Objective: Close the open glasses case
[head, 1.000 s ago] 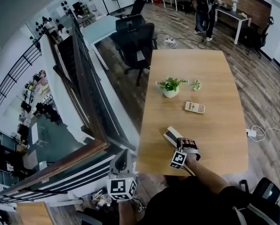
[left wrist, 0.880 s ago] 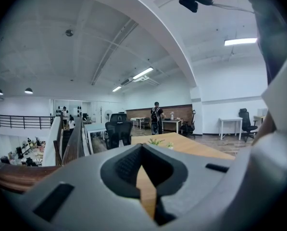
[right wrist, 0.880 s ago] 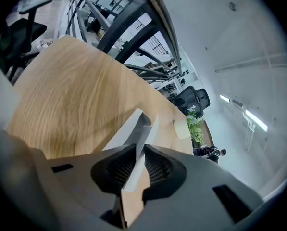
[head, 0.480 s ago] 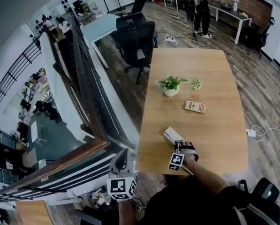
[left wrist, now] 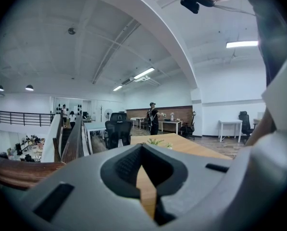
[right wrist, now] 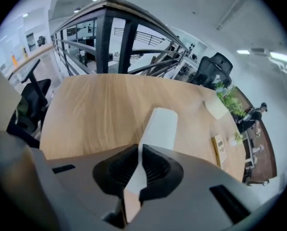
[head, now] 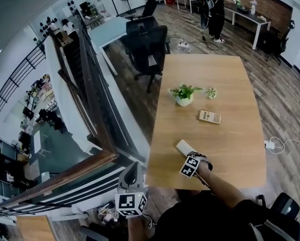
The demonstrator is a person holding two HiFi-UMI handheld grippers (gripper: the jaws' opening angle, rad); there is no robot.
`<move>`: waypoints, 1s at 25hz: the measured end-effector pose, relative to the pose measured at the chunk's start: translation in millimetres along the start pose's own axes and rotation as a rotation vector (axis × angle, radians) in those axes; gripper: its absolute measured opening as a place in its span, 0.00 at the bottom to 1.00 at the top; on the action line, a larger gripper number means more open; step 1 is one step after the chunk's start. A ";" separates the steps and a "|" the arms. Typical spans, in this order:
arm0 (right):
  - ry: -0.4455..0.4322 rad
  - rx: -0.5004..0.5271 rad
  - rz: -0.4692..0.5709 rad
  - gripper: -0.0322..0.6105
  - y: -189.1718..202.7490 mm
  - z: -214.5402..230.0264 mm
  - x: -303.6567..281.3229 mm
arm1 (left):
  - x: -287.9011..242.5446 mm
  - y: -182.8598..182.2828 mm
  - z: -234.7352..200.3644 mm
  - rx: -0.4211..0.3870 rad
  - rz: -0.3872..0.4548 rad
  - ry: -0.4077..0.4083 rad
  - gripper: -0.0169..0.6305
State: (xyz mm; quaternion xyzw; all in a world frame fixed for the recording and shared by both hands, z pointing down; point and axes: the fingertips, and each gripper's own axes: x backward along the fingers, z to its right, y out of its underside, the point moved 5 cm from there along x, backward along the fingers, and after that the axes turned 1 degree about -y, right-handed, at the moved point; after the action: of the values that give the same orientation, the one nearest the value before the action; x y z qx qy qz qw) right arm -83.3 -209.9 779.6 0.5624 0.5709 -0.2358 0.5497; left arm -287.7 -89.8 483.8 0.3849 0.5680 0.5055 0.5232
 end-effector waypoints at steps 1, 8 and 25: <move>-0.013 -0.034 -0.004 0.09 -0.6 4.3 -1.0 | -0.3 -0.3 -0.2 0.001 0.002 0.000 0.02; -0.090 -0.151 -0.027 0.07 -4.9 16.0 -6.6 | -6.0 1.0 2.9 0.000 0.001 0.006 0.02; -0.256 -0.482 0.280 0.08 -0.3 29.0 55.8 | -2.1 -6.5 6.9 0.002 0.038 -0.022 0.02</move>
State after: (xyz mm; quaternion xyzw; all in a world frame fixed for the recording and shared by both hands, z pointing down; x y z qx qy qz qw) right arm -59.8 -214.4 721.4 0.4547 0.4533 -0.0843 0.7620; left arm -280.0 -91.9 478.3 0.4015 0.5553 0.5107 0.5192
